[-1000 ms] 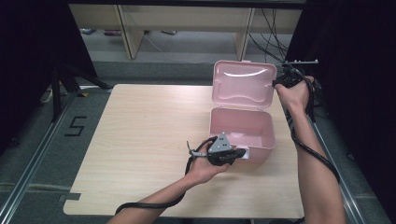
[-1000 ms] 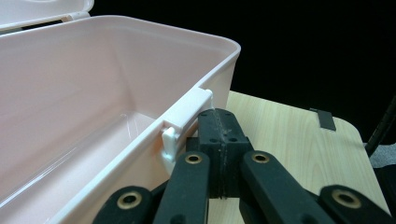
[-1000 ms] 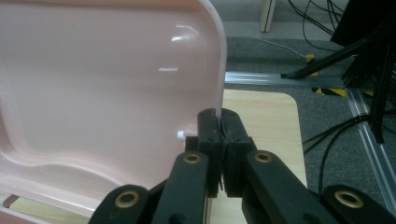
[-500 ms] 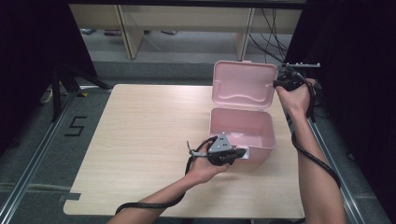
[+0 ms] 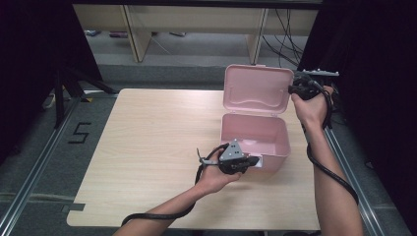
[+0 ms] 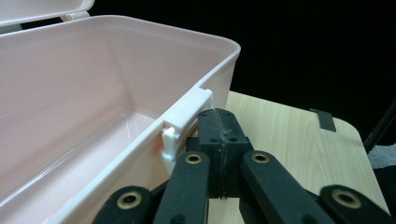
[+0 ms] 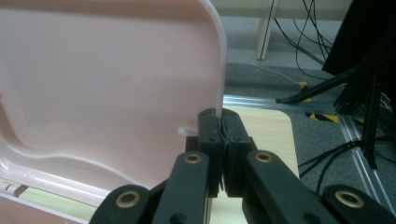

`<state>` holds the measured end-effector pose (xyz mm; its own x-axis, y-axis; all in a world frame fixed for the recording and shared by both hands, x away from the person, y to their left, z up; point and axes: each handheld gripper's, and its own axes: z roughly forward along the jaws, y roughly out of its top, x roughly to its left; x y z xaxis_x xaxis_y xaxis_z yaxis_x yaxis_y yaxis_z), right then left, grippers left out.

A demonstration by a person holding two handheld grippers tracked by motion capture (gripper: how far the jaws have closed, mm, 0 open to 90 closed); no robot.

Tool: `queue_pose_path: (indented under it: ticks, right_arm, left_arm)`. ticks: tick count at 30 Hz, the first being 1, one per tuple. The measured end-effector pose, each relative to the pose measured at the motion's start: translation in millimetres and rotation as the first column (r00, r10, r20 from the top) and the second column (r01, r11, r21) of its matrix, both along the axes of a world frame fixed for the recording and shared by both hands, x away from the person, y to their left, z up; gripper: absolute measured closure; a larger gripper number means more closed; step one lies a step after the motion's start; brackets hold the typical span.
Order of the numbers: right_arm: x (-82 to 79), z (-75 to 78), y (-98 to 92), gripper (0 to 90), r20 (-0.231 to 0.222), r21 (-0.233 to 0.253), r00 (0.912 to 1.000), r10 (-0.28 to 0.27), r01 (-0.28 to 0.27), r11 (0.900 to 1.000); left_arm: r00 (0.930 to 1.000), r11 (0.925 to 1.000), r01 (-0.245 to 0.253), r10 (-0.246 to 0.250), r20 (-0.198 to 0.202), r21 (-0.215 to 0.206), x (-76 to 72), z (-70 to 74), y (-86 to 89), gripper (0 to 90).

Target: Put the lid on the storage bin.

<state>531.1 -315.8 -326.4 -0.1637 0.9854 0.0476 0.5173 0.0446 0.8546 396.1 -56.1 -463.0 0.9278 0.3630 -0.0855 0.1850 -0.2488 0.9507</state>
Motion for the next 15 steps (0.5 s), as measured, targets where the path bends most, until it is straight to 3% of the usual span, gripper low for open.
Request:
queue_pose_path:
  ticks: [2, 8, 11, 13, 15]
  right_arm:
    - [-1.9, -0.5, 2.0, 89.7, -0.001, 0.017, 0.9999, -0.01, 0.01, 1.0]
    - [-6.9, -3.2, 0.8, 89.8, 0.04, -0.007, 0.9992, -0.003, 0.003, 1.0]
    - [-10.4, -4.2, 2.4, 89.8, 0.046, 0.016, 0.9989, -0.013, 0.012, 1.0]
    - [-11.2, -4.4, 0.8, 89.7, 0.057, -0.002, 0.9983, 0.003, -0.003, 1.0]
    - [-13.8, -4.9, 2.9, 89.8, 0.059, 0.011, 0.9982, -0.01, 0.01, 1.0]
  left_arm:
    - [1.0, 1.0, 0.0, 0.0, 0.0, 0.0, -0.1, 0.0, 0.0, 89.9]
    - [1.0, 1.0, -0.001, 0.001, 0.0, 0.0, 0.0, -0.1, 0.0, 89.8]
    - [1.0, 1.0, 0.0, 0.0, 0.0, -0.001, 0.1, -0.1, -0.1, 89.8]
    - [1.0, 1.0, -0.001, 0.001, 0.0, -0.001, 0.0, -0.1, -0.1, 89.8]
    - [1.0, 1.0, -0.001, 0.001, 0.0, -0.003, -0.1, -0.4, 0.0, 89.8]
